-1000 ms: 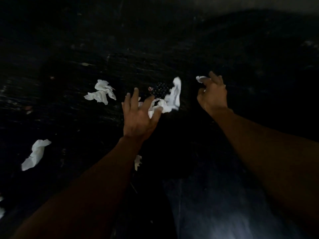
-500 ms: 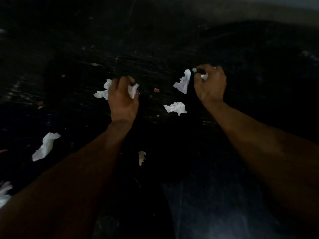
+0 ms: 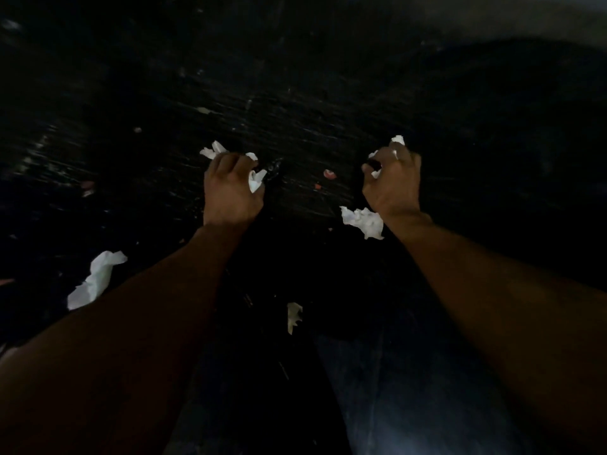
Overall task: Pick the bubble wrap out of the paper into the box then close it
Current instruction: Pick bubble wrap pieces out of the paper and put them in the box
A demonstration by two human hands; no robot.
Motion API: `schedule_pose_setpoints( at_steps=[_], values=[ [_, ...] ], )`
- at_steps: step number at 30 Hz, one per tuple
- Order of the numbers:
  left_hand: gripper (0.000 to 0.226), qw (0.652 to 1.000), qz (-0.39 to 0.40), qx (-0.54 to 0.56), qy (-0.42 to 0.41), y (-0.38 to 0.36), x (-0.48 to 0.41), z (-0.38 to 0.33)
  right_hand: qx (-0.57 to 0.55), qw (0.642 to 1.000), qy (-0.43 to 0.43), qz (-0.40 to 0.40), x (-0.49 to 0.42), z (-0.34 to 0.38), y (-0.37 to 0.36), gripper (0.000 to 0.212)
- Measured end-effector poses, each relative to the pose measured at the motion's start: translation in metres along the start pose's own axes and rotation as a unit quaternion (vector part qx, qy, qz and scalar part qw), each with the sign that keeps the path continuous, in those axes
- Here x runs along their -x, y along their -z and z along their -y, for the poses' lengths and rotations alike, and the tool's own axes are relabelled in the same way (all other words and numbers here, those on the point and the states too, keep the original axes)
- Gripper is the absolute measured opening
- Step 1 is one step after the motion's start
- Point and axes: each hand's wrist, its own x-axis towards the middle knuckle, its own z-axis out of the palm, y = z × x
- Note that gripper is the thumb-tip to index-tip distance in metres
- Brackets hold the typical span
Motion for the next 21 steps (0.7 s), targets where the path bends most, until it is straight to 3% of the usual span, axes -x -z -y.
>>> schedule_pose_setpoints(
  at_steps=[2,4,7,9,11,14,17,21],
  values=[
    [0.028,1.000,-0.012,0.004,0.011,0.004,-0.001,-0.007,-0.001,1.000,-0.008,0.002,-0.008,0.002,0.009,0.018],
    [0.028,1.000,-0.009,0.007,0.012,0.010,-0.001,-0.015,-0.076,0.995,-0.057,0.014,-0.009,0.006,0.021,0.017],
    [0.035,0.996,-0.039,0.064,0.044,0.022,0.010,-0.029,-0.180,0.977,-0.112,0.003,0.003,0.018,0.045,0.042],
    [0.043,0.988,-0.071,0.118,0.070,0.032,0.019,-0.037,-0.247,0.961,-0.119,-0.023,0.019,0.030,0.062,0.064],
    [0.042,0.983,-0.100,0.128,0.080,0.039,0.031,-0.042,-0.292,0.950,-0.108,-0.033,0.041,0.044,0.073,0.072],
    [0.028,0.990,-0.114,0.060,0.064,0.044,0.051,-0.043,-0.199,0.979,-0.040,-0.012,0.072,0.052,0.062,0.065],
    [0.025,0.995,-0.023,0.038,0.092,0.040,0.075,-0.039,-0.019,0.995,-0.032,0.090,0.090,0.043,0.037,0.047],
    [0.029,0.999,-0.022,-0.003,0.035,0.018,0.108,-0.023,0.010,0.999,-0.020,0.043,0.098,0.035,0.015,0.024]
  ],
)
